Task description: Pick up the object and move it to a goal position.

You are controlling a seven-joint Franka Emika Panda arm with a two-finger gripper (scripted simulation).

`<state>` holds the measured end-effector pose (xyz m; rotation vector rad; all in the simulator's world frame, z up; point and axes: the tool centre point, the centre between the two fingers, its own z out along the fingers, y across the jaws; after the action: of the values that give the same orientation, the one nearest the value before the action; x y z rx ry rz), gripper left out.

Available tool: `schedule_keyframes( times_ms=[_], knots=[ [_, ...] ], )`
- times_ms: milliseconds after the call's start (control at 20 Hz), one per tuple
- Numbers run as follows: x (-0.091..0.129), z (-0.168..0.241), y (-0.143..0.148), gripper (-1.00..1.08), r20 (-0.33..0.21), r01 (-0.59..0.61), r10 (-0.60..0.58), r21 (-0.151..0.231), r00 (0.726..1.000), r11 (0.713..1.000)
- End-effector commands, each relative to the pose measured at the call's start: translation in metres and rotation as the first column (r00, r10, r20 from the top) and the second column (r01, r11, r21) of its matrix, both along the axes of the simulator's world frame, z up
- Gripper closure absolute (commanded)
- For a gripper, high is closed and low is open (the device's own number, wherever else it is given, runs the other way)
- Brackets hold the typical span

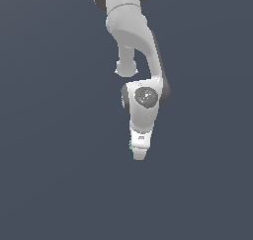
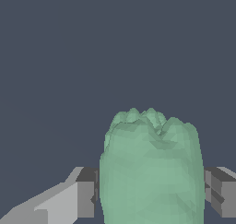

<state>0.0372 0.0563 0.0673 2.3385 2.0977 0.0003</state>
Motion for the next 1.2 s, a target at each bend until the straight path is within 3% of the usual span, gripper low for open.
schedule_keyframes(
  times_ms=[0,600,1150],
  knots=[
    [0.0,0.0,0.0,1.08,0.0,0.0,0.0,0.0,1.0,1.0],
    [-0.008,0.008,-0.012,1.08,0.0,0.0,0.0,0.0,1.0,1.0],
    [-0.048,0.048,-0.075,1.08,0.0,0.001,-0.001,-0.002,1.0,1.0]
  ],
)
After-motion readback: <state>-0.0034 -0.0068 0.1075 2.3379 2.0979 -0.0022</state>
